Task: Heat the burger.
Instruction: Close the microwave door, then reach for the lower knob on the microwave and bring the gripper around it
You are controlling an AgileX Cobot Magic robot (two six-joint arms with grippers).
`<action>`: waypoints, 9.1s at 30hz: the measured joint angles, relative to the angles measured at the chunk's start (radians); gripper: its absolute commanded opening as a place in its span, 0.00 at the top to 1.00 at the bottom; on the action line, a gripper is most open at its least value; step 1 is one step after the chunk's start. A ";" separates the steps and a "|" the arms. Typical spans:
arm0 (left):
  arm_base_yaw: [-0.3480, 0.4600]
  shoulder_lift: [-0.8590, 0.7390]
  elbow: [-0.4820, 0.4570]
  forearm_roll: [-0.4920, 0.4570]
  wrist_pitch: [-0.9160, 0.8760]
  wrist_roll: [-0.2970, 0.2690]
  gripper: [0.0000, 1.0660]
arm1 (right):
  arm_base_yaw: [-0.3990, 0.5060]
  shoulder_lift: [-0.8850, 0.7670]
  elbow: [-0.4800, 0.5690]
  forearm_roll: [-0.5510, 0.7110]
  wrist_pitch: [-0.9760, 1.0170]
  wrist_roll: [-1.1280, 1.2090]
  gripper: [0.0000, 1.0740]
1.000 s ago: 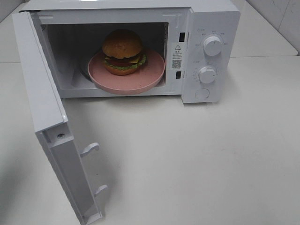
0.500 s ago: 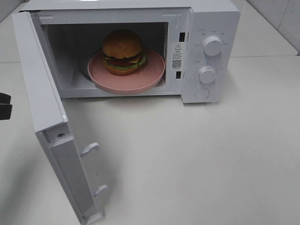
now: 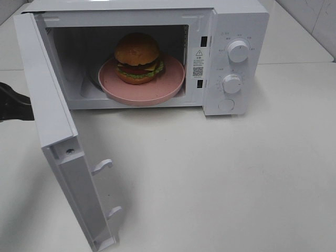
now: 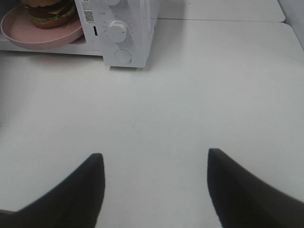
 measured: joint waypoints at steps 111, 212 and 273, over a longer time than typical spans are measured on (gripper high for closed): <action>-0.354 0.594 -0.891 0.381 0.472 -0.311 1.00 | 0.000 0.000 0.000 0.000 0.000 0.001 0.45; 0.000 -1.329 0.100 0.803 0.943 -0.841 1.00 | 0.000 0.000 0.000 0.000 0.000 0.002 0.45; 0.000 -1.329 0.101 0.803 0.942 -0.838 1.00 | 0.000 0.642 -0.001 0.000 -0.794 0.005 0.46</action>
